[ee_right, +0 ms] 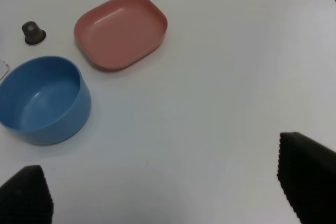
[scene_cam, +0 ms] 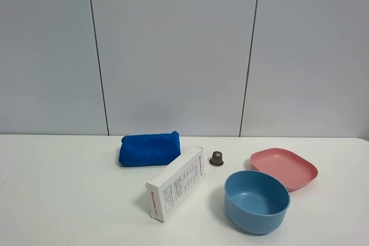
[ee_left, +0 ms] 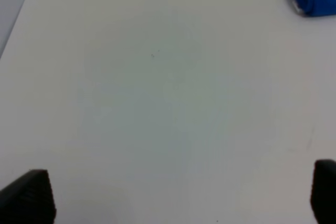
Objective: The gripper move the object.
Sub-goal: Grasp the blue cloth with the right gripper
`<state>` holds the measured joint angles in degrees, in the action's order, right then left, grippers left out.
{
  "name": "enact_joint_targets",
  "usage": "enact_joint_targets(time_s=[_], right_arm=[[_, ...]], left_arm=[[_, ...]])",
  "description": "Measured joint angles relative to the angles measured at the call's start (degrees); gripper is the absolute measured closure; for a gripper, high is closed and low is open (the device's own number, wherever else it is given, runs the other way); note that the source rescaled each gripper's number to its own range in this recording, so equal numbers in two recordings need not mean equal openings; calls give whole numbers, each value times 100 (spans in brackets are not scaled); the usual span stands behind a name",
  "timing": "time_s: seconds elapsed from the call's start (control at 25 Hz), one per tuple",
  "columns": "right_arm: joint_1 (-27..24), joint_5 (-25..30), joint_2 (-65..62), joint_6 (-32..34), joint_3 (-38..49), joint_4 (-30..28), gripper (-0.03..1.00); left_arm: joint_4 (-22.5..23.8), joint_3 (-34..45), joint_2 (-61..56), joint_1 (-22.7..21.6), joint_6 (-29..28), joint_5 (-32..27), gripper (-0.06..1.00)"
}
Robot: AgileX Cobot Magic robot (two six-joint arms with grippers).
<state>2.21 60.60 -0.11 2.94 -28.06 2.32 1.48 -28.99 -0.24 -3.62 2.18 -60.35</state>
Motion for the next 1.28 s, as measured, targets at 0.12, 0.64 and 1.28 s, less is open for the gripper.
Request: enact_joint_targets(time_s=[0.12, 0.64, 1.28], right_arm=[[0, 0, 0, 0, 0, 0, -3], [0, 0, 0, 0, 0, 0, -3], [0, -493, 1495, -1047, -548, 1390, -3]], left_arm=[[0, 0, 0, 0, 0, 0, -6], [0, 0, 0, 0, 0, 0, -6], [0, 0, 0, 0, 0, 0, -6]])
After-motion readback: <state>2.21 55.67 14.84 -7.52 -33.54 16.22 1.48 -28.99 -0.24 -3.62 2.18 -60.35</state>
